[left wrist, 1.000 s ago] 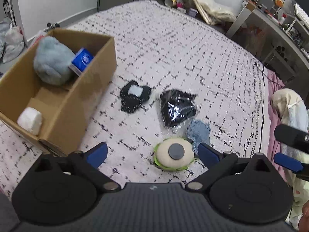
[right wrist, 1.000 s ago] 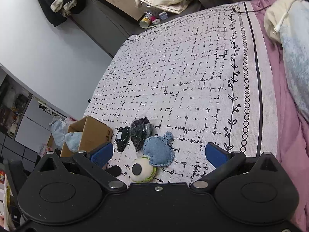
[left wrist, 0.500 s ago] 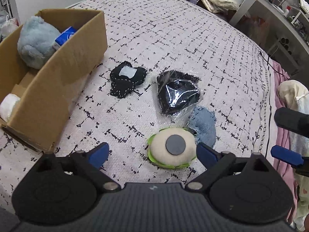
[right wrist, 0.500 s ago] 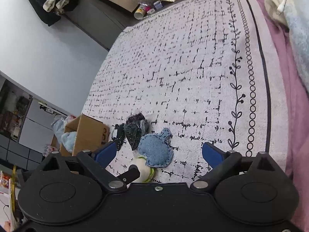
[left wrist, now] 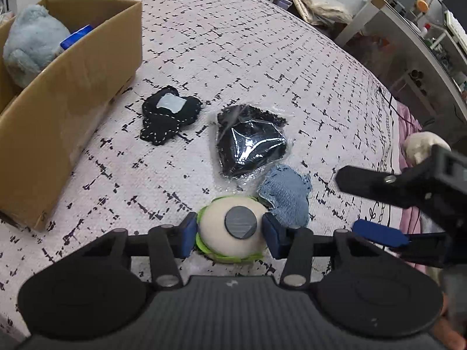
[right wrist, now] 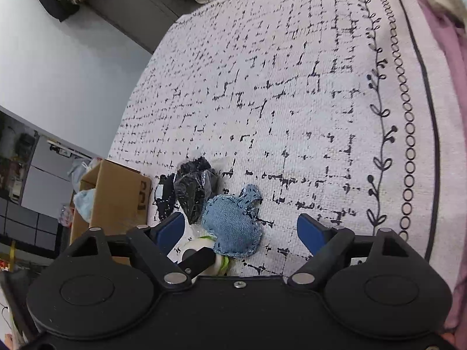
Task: Organize soft objects
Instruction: 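Grasp the green-rimmed round toy with left gripper while right grasps the denim plush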
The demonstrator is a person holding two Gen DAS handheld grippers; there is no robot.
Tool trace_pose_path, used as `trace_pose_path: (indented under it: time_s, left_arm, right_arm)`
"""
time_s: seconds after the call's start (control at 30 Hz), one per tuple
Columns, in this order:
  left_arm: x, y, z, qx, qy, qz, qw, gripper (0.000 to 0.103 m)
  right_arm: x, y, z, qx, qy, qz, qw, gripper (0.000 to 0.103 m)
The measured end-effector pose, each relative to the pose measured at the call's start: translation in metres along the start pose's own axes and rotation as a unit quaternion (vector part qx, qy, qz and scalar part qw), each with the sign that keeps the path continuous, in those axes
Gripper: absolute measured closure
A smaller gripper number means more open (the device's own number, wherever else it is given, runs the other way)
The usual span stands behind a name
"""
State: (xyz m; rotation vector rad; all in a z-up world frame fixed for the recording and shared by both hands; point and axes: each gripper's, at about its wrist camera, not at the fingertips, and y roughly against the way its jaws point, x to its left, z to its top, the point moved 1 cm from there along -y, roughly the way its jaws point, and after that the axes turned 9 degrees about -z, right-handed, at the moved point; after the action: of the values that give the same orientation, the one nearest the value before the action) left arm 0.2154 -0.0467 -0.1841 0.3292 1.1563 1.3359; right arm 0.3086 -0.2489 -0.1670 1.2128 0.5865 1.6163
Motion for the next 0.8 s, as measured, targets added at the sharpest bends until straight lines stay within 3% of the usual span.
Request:
trace_pose_path:
  time_s: [0.1, 0.53, 0.57, 0.63, 0.67, 0.73, 0.8]
  left_arm:
    - [0.004, 0.002, 0.002, -0.002, 0.010, -0.006, 0.9999, 0.062]
    - [0.022, 0.014, 0.009, -0.016, 0.033, 0.005, 0.9993, 0.064]
    - [0.023, 0.015, 0.009, -0.018, 0.034, 0.007, 0.9992, 0.064]
    - [0.025, 0.018, 0.010, -0.022, 0.036, 0.011, 0.9990, 0.064]
    - [0.026, 0.019, 0.010, -0.024, 0.037, 0.013, 0.9989, 0.064]
    - [0.027, 0.024, 0.012, -0.029, 0.037, 0.017, 0.9988, 0.064]
    - [0.026, 0.030, 0.013, -0.036, 0.034, 0.019, 0.9986, 0.064]
  right_arm:
    - [0.005, -0.009, -0.001, 0.004, 0.009, -0.008, 1.000, 0.020]
    - [0.028, -0.036, -0.007, -0.001, 0.065, -0.045, 0.997, 0.020]
    - [0.031, -0.036, -0.009, -0.003, 0.074, -0.051, 0.996, 0.023]
    - [0.038, -0.036, -0.011, -0.008, 0.098, -0.065, 0.993, 0.040]
    - [0.041, -0.036, -0.013, -0.007, 0.109, -0.068, 0.992, 0.055]
    - [0.041, -0.036, -0.012, 0.002, 0.114, -0.051, 0.992, 0.071]
    - [0.040, -0.032, -0.012, 0.005, 0.103, -0.044, 0.994, 0.076]
